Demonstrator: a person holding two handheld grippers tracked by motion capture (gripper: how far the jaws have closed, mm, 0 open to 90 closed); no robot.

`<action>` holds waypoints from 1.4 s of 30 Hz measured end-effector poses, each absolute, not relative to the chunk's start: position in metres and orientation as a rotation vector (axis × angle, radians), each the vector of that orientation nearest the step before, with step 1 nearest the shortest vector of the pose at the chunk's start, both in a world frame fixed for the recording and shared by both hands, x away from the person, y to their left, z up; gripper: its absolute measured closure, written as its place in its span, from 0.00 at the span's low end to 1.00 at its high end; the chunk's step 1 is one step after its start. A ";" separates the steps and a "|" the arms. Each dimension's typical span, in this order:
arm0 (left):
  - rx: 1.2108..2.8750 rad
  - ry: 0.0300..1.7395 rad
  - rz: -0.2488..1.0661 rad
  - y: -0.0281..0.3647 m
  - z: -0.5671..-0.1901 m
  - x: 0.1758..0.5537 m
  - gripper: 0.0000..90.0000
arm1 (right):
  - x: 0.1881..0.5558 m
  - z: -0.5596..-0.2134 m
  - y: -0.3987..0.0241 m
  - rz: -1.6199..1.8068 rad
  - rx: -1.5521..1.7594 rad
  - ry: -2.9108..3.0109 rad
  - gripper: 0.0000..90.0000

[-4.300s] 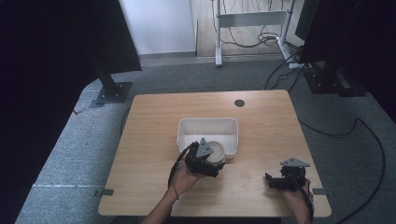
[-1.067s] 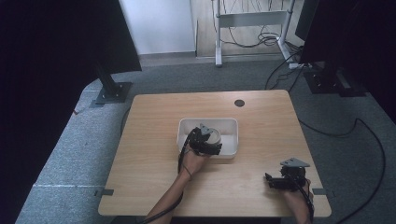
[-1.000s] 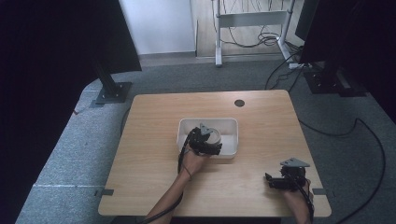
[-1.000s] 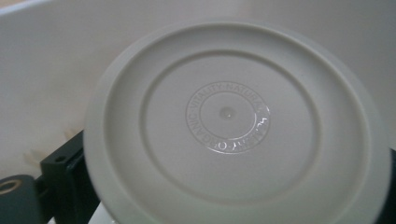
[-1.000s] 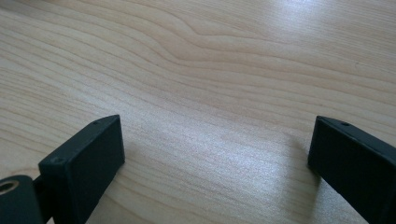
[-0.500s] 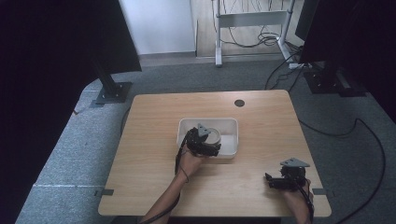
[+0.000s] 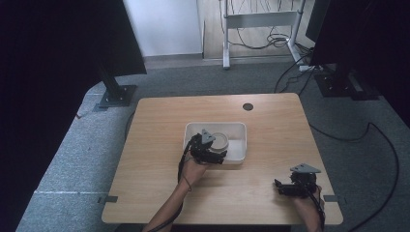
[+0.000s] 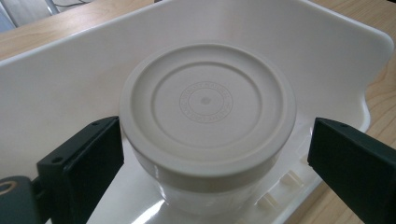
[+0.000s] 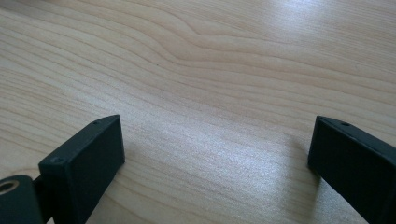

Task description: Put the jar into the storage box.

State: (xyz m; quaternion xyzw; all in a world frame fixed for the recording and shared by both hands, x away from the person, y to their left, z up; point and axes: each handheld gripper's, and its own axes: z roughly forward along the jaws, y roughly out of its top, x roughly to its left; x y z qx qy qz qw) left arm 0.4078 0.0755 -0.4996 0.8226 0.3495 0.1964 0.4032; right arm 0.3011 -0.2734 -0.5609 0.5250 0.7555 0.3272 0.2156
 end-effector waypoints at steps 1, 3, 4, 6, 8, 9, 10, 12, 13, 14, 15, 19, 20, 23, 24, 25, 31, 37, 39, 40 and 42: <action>2.077 0.880 0.497 0.076 -0.500 0.407 0.04 | 0.301 -0.561 -0.273 0.907 1.455 2.094 0.04; 2.073 0.881 0.495 0.078 -0.500 0.406 0.04 | 0.301 -0.561 -0.273 0.907 1.455 2.095 0.04; 2.067 0.884 0.492 0.079 -0.500 0.406 0.04 | 0.301 -0.561 -0.273 0.907 1.455 2.095 0.04; 2.064 0.887 0.489 0.082 -0.500 0.405 0.04 | 0.301 -0.561 -0.273 0.907 1.455 2.095 0.04; 2.063 0.885 0.487 0.083 -0.500 0.404 0.04 | 0.301 -0.561 -0.273 0.907 1.455 2.095 0.04; 2.059 0.886 0.484 0.084 -0.500 0.403 0.05 | 0.301 -0.561 -0.273 0.907 1.455 2.095 0.04; 2.058 0.884 0.481 0.085 -0.500 0.402 0.05 | 0.301 -0.561 -0.273 0.907 1.454 2.095 0.04; 2.059 0.881 0.473 0.086 -0.499 0.400 0.06 | 0.301 -0.561 -0.273 0.907 1.455 2.095 0.04; 2.055 0.877 0.470 0.086 -0.499 0.399 0.06 | 0.301 -0.561 -0.273 0.907 1.455 2.094 0.04; 2.056 0.874 0.465 0.087 -0.499 0.398 0.06 | 0.301 -0.561 -0.273 0.907 1.455 2.094 0.04; 2.053 0.873 0.459 0.087 -0.500 0.397 0.07 | 0.301 -0.561 -0.273 0.907 1.455 2.094 0.04; 2.058 0.866 0.447 0.089 -0.500 0.394 0.07 | 0.301 -0.561 -0.273 0.907 1.455 2.094 0.04; 2.059 0.864 0.446 0.090 -0.500 0.393 0.07 | 0.301 -0.561 -0.273 0.907 1.455 2.094 0.04; 2.056 0.861 0.443 0.093 -0.500 0.390 0.07 | 0.301 -0.561 -0.273 0.907 1.455 2.094 0.04; 2.054 0.861 0.443 0.094 -0.499 0.389 0.07 | 0.301 -0.561 -0.273 0.907 1.455 2.094 0.04; 2.053 0.859 0.443 0.095 -0.499 0.389 0.07 | 0.301 -0.561 -0.273 0.907 1.455 2.094 0.04; 2.052 0.848 0.447 0.101 -0.496 0.383 0.07 | 0.301 -0.561 -0.273 0.907 1.454 2.094 0.04; 2.046 0.836 0.445 0.107 -0.495 0.377 0.07 | 0.301 -0.561 -0.273 0.908 1.453 2.094 0.04; 2.046 0.832 0.445 0.109 -0.494 0.376 0.07 | 0.301 -0.561 -0.273 0.908 1.453 2.094 0.04; 2.048 0.830 0.447 0.111 -0.494 0.375 0.07 | 0.301 -0.561 -0.273 0.908 1.453 2.094 0.04; 2.047 0.829 0.446 0.113 -0.494 0.374 0.07 | 0.301 -0.561 -0.273 0.907 1.453 2.094 0.04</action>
